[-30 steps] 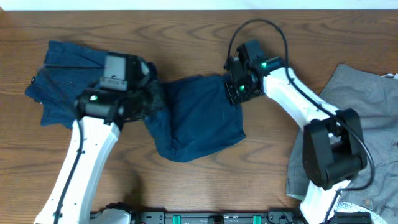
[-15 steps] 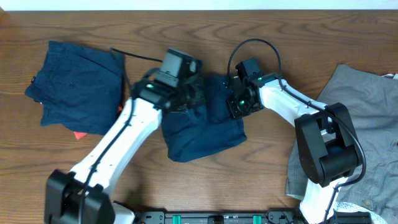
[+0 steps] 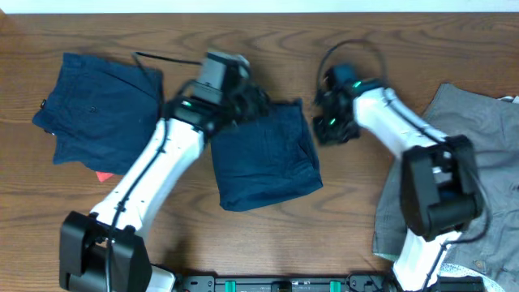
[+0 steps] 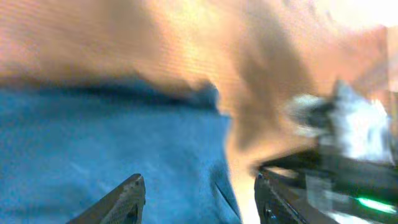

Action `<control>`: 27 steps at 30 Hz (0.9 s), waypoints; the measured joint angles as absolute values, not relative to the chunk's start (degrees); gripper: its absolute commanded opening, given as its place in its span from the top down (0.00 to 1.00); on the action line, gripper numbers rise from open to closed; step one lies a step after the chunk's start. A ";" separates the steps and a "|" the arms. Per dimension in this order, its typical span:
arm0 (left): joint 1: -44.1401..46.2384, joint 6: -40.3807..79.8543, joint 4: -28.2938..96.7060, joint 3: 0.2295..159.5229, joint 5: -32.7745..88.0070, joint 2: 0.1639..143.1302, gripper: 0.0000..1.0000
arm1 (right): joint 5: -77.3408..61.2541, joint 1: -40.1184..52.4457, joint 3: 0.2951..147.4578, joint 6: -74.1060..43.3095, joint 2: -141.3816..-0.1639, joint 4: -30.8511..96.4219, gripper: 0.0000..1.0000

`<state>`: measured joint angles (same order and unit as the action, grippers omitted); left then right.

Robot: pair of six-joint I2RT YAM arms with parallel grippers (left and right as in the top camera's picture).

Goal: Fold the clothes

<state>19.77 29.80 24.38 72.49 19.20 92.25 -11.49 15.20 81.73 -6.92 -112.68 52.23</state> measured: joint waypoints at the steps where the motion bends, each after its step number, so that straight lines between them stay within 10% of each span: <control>1: 18.46 28.99 23.57 72.51 18.31 92.25 0.42 | -11.29 14.06 83.26 -7.09 -111.42 52.86 0.87; 27: 13.91 22.37 27.79 73.41 12.93 111.55 0.42 | -28.40 31.97 60.95 -10.11 -101.54 37.76 0.81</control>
<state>13.91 22.37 27.79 73.41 12.93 111.55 -28.40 31.97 60.95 -10.11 -101.54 37.76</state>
